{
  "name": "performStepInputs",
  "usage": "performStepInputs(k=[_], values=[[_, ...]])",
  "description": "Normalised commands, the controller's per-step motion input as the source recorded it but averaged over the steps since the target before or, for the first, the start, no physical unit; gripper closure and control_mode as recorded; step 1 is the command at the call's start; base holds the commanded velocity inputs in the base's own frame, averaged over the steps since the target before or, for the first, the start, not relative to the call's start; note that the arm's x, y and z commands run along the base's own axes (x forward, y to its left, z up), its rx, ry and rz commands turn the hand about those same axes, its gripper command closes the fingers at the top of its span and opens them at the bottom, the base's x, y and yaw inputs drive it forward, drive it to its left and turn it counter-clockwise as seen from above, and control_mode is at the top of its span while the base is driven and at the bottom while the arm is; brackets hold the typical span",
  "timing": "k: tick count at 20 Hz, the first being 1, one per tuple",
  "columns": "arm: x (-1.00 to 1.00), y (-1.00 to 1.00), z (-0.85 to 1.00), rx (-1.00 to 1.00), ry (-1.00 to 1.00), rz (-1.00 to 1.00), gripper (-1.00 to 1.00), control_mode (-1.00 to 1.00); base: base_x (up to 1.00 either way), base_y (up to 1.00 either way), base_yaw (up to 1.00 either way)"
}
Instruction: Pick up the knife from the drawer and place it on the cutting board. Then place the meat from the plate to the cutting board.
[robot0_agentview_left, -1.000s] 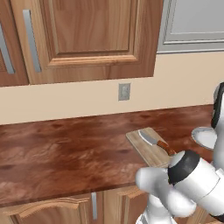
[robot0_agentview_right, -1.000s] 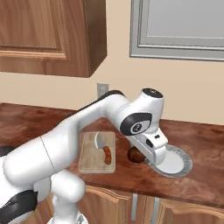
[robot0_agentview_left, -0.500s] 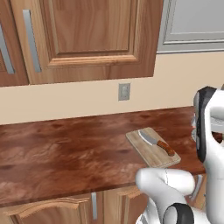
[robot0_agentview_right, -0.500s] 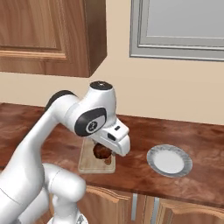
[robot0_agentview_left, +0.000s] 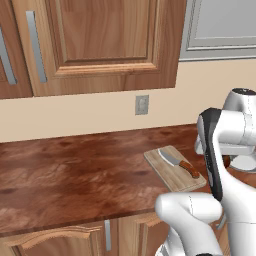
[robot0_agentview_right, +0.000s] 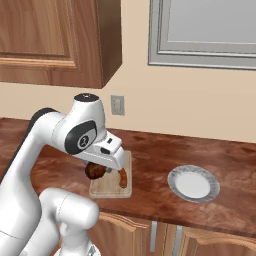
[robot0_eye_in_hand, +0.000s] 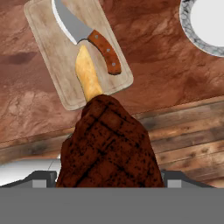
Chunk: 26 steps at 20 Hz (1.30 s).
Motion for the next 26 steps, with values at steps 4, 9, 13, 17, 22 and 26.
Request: performStepInputs(k=[4, 9, 13, 17, 22, 26], values=[[0.37, 0.24, 0.0, 0.0, 0.12, 0.33, 1.0, -1.0, 0.0, 0.0, 0.0], [0.34, 0.14, -0.02, 0.0, 0.05, 0.35, 1.0, -1.0, 0.0, 0.0, 0.0], [0.03, 0.04, -0.2, 0.0, -0.04, 0.31, 1.0, -1.0, 0.0, 0.0, 0.0], [0.0, 0.02, -0.25, 0.0, -0.04, 0.29, 1.0, -1.0, 0.0, 0.0, 0.0], [0.01, 0.04, -0.21, 0.0, 0.0, 0.3, 1.0, -1.0, 0.0, 0.0, 0.0], [0.1, 0.16, -0.2, 0.0, 0.01, 0.21, 1.0, -1.0, 0.0, 0.0, 0.0]])
